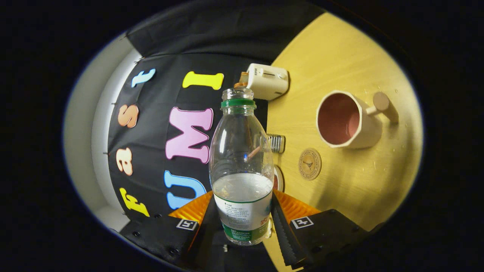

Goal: Take the bottle from table, then pour the juice into the cup, finally place the bottle on the coaster

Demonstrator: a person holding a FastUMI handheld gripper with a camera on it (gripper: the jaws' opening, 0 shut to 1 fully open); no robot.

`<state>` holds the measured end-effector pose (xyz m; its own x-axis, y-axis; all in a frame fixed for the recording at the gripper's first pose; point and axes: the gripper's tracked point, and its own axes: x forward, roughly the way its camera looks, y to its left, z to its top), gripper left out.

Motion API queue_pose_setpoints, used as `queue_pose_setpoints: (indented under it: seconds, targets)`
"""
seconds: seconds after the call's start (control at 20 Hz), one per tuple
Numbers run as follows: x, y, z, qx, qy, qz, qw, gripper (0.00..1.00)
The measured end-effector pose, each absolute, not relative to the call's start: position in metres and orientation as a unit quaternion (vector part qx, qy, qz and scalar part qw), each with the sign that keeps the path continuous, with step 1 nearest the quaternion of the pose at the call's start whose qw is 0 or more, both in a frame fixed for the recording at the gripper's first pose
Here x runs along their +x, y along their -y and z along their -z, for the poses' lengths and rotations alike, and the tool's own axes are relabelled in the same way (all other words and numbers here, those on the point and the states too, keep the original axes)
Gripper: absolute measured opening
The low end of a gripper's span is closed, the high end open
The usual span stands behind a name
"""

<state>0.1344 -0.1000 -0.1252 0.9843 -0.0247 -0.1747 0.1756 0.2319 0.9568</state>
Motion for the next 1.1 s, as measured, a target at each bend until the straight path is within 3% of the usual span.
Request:
queue_pose_setpoints:
  seconds: [0.3,0.45,0.75,1.1]
  targets:
    - [0.136,0.091,0.121,0.407,-0.068,0.068,0.908,0.75]
    - [0.146,0.084,0.107,0.310,-0.054,0.081,0.946,0.74]
    - [0.171,0.083,0.083,0.118,-0.017,0.129,0.984,0.75]
    - [0.217,0.083,0.091,-0.007,-0.006,0.172,0.985,0.75]
